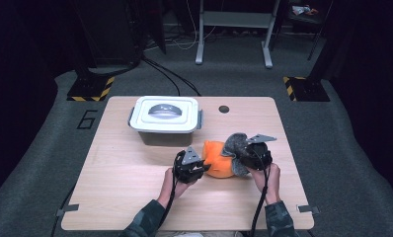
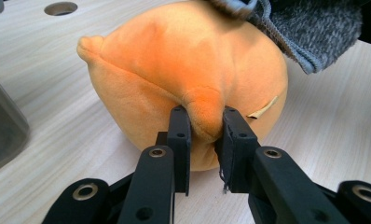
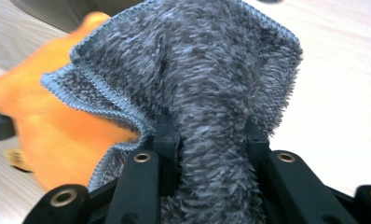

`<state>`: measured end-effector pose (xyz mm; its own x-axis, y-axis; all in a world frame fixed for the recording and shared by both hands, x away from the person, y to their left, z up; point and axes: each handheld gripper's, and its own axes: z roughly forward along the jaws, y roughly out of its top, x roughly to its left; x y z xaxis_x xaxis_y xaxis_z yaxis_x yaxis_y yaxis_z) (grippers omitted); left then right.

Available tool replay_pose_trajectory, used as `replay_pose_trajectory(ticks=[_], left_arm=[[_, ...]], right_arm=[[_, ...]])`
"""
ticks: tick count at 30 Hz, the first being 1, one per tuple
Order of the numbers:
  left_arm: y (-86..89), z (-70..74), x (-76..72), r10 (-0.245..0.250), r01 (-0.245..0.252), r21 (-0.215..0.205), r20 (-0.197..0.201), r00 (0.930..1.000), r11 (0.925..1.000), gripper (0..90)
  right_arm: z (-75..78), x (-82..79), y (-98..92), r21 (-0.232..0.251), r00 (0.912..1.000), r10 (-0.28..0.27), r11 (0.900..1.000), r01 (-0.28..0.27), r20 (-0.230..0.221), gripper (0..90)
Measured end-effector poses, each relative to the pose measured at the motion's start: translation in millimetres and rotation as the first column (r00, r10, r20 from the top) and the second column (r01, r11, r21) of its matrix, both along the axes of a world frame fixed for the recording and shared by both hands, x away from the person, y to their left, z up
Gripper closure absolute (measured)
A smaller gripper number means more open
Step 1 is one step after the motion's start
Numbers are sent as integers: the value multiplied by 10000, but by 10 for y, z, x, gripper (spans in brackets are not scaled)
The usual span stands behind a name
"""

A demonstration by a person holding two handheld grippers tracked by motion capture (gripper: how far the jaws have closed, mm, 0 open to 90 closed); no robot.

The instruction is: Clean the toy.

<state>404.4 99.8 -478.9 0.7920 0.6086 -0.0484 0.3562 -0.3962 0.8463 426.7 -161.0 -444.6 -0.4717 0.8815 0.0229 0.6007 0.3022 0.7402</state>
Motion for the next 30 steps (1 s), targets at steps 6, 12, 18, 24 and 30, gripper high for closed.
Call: replay_pose_trajectory(ticks=[6, 12, 18, 24, 30], left_arm=[[8, 5, 14, 51, -48, 146, -178, 9998, 9999, 760], [24, 12, 26, 129, -120, 263, -325, 9994, 9996, 759], [5, 34, 30, 138, -126, 334, -357, 9993, 9994, 759], [11, 35, 35, 164, -152, 336, -362, 9992, 9993, 759], [14, 29, 39, 179, -168, 262, -406, 9990, 9995, 759]], right_arm=[[-4, -2, -56, 39, 9999, -143, 9999, 143, 91, 668], [226, -68, 126, 428, 9963, 559, 9974, -588, 658, 668], [327, -73, 487, 239, 9832, 1621, 9861, -1646, 839, 666], [231, -32, 681, -511, 9796, 1907, 9809, -1877, 628, 667], [224, -32, 549, -494, 9870, 1486, 9881, -1458, 605, 667]])
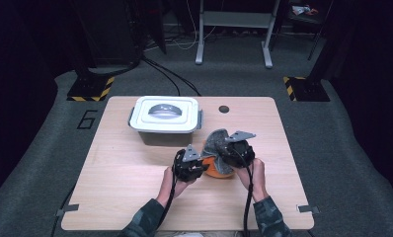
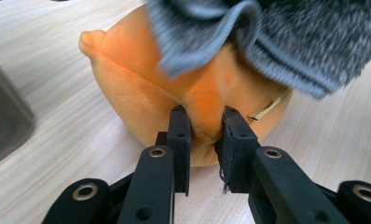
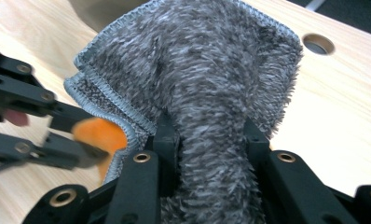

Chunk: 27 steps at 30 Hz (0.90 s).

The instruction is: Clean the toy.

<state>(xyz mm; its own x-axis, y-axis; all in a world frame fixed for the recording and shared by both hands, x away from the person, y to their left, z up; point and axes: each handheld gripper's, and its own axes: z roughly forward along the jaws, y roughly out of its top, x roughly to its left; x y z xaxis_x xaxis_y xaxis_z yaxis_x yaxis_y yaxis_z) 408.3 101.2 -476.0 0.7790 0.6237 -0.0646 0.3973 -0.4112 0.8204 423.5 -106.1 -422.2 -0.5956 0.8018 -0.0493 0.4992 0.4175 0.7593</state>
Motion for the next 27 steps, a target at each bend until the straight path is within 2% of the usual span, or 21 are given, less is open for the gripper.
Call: replay_pose_trajectory(ticks=[12, 19, 21, 26, 27], left_arm=[[8, -11, 13, -16, 16, -48, -104, 9999, 10000, 758], [4, -12, 12, -15, 15, -6, -95, 10000, 10000, 758], [5, -13, 14, -14, 14, -2, -94, 10000, 10000, 758], [8, -17, 15, 11, -11, -9, -106, 9999, 10000, 758], [10, -17, 16, 15, -15, -15, -119, 9999, 10000, 757]], right_arm=[[-176, 12, -485, 334, 9932, -1040, 9938, 1058, -522, 663], [-300, 24, -648, 503, 9800, -1644, 9840, 1708, -1124, 663], [-336, 37, -679, 308, 9783, -1747, 9834, 1791, -1115, 663], [-480, 62, -717, 88, 9648, -2151, 9757, 2189, -1517, 661], [-515, 67, -729, 59, 9643, -2092, 9770, 2130, -1626, 662]])
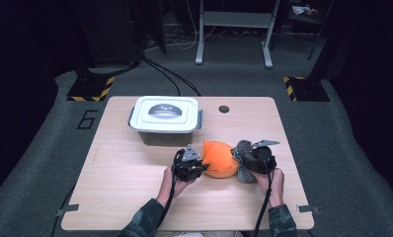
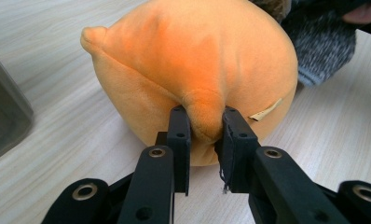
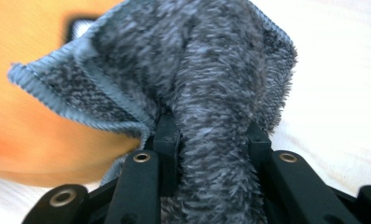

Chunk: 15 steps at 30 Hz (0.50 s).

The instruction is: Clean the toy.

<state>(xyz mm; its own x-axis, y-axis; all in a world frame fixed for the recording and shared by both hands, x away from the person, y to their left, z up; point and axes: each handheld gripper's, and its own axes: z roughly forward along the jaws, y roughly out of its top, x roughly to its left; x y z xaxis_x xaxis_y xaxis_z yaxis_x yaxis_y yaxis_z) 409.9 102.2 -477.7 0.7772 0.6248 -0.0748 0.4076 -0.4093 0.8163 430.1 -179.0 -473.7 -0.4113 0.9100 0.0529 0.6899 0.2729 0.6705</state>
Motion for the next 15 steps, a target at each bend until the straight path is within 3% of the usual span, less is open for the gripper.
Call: replay_pose_trajectory(ticks=[7, 9, 13, 15], left_arm=[[2, -3, 2, 20, -20, 5, 16, 10000, 10000, 755], [4, -4, 4, 33, -33, -16, 39, 10000, 10000, 753], [10, 0, 3, 32, -32, -10, 4, 10000, 10000, 751], [11, -7, 5, 78, -78, -76, 30, 10000, 9999, 750]], right_arm=[[-255, 47, 3, -327, 9981, -37, 9995, 17, -618, 660], [-283, 52, -11, -173, 9977, -45, 9998, 33, -675, 661], [-196, 34, -79, -259, 9990, -198, 9995, 188, -407, 662], [-85, -8, -131, -119, 9987, -509, 9986, 509, 48, 662]])
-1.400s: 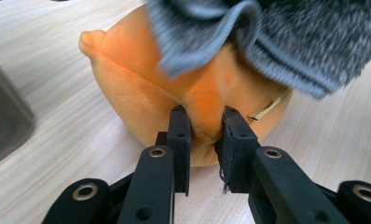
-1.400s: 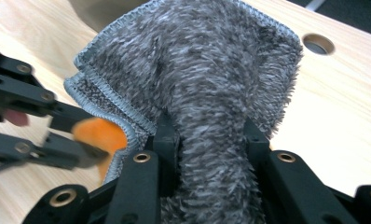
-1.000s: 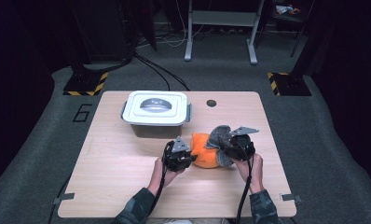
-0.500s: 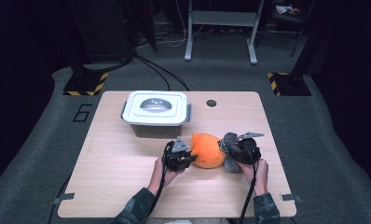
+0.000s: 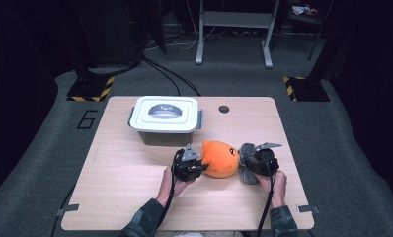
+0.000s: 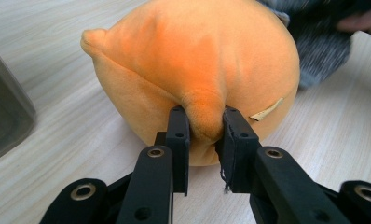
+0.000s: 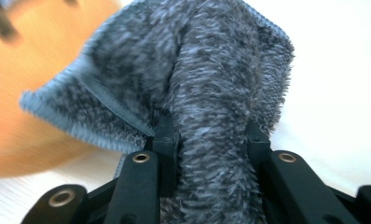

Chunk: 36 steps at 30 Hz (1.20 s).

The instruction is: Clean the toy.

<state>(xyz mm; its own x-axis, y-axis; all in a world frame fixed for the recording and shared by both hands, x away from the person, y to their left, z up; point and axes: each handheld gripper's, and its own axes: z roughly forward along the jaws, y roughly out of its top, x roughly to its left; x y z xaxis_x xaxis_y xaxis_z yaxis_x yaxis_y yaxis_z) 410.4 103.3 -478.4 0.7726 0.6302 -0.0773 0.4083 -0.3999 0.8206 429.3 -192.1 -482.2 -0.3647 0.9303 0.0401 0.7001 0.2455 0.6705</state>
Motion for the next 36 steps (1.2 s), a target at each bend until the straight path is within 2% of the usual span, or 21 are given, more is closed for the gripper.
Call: replay_pose_trajectory(ticks=[3, 6, 8, 11, 14, 15, 19, 24, 26, 28, 30, 32, 33, 36], left_arm=[[0, 0, 0, -11, 11, -4, 12, 10000, 10000, 747], [-2, 2, -2, -26, 26, -9, 30, 10000, 10000, 742], [-1, 4, -2, -36, 36, -3, 38, 10000, 10000, 737], [-1, 4, -2, -83, 83, 3, 96, 9999, 10000, 729], [11, 6, -2, -140, 140, 0, 126, 9998, 9999, 693], [18, 1, -1, -186, 187, -47, 192, 9996, 9998, 668], [40, -29, -5, -41, 44, -178, 158, 9999, 9998, 562], [26, -58, -39, 79, -83, 89, 415, 9991, 9999, 484], [5, -65, -47, 54, -66, 249, 465, 9989, 9997, 461], [-34, -81, -63, 37, -67, 510, 581, 9983, 9987, 459], [-81, -104, -82, 225, -297, 866, 834, 9963, 9958, 457], [-132, -124, -107, 344, -452, 1010, 1071, 9937, 9939, 513], [-148, -124, -118, 291, -439, 1234, 1197, 9924, 9914, 551], [-161, -128, -123, 320, -482, 1219, 1310, 9909, 9914, 648]], right_arm=[[232, -89, -22, 311, 9976, 22, 9995, -44, 699, 662], [444, -158, 63, 400, 9890, 561, 9973, -621, 1369, 661], [526, -185, 178, 576, 9845, 960, 9928, -1054, 1468, 661], [532, -169, 356, 476, 9794, 1616, 9846, -1683, 1213, 661], [453, -105, 472, -59, 9761, 1910, 9815, -1914, 1035, 662], [446, -102, 495, 157, 9819, 1656, 9857, -1677, 915, 663], [440, -56, 471, 166, 9832, 1577, 9870, -1598, 915, 663], [456, -38, 495, 127, 9871, 1386, 9901, -1401, 800, 662], [456, -30, 500, 53, 9858, 1442, 9894, -1452, 859, 662], [459, -25, 506, 37, 9856, 1459, 9892, -1467, 861, 662], [457, -22, 511, 48, 9853, 1463, 9891, -1473, 880, 662], [453, -25, 518, 103, 9859, 1456, 9891, -1469, 820, 662], [452, -29, 524, 86, 9863, 1432, 9895, -1444, 814, 662], [451, -34, 518, 93, 9868, 1401, 9899, -1413, 811, 662]])
